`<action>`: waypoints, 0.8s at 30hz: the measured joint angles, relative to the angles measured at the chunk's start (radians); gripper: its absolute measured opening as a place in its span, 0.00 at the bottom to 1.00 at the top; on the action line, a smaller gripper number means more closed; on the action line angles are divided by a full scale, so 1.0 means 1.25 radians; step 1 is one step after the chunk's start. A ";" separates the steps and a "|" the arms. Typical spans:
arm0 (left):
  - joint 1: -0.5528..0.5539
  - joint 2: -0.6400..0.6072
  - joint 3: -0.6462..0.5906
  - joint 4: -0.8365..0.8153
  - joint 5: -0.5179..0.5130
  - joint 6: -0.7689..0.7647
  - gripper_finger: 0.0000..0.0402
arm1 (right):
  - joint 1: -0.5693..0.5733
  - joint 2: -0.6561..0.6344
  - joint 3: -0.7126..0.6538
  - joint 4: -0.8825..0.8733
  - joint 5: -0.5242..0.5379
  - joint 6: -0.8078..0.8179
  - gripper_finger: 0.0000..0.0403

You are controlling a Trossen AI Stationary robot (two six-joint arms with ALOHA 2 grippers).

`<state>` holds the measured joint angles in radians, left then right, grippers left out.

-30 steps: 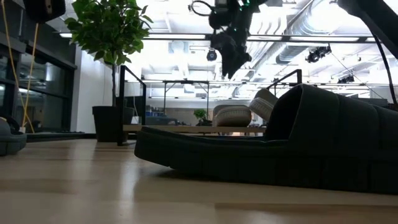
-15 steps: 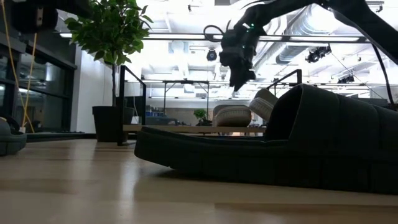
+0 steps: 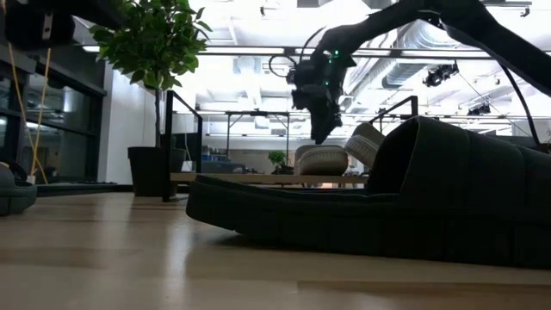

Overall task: Pick and place slides into the shelf
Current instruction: Adjust the slippers on the shelf

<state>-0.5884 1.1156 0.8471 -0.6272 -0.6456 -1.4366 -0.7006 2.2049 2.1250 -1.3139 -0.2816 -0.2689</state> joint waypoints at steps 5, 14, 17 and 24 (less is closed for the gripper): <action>0.000 0.000 0.000 0.000 0.005 -0.007 0.01 | -0.003 0.019 0.000 -0.006 -0.020 -0.003 0.41; 0.000 0.000 0.000 0.000 0.017 -0.009 0.01 | -0.005 0.029 0.000 -0.031 -0.051 -0.022 0.41; 0.000 0.000 0.000 0.000 0.017 -0.009 0.01 | -0.005 0.029 0.000 -0.028 -0.051 -0.025 0.41; 0.000 0.000 0.000 0.000 0.017 -0.009 0.01 | -0.005 0.029 0.000 -0.035 -0.057 -0.037 0.41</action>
<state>-0.5884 1.1152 0.8471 -0.6270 -0.6243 -1.4479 -0.7063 2.2406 2.1250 -1.3572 -0.3531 -0.3146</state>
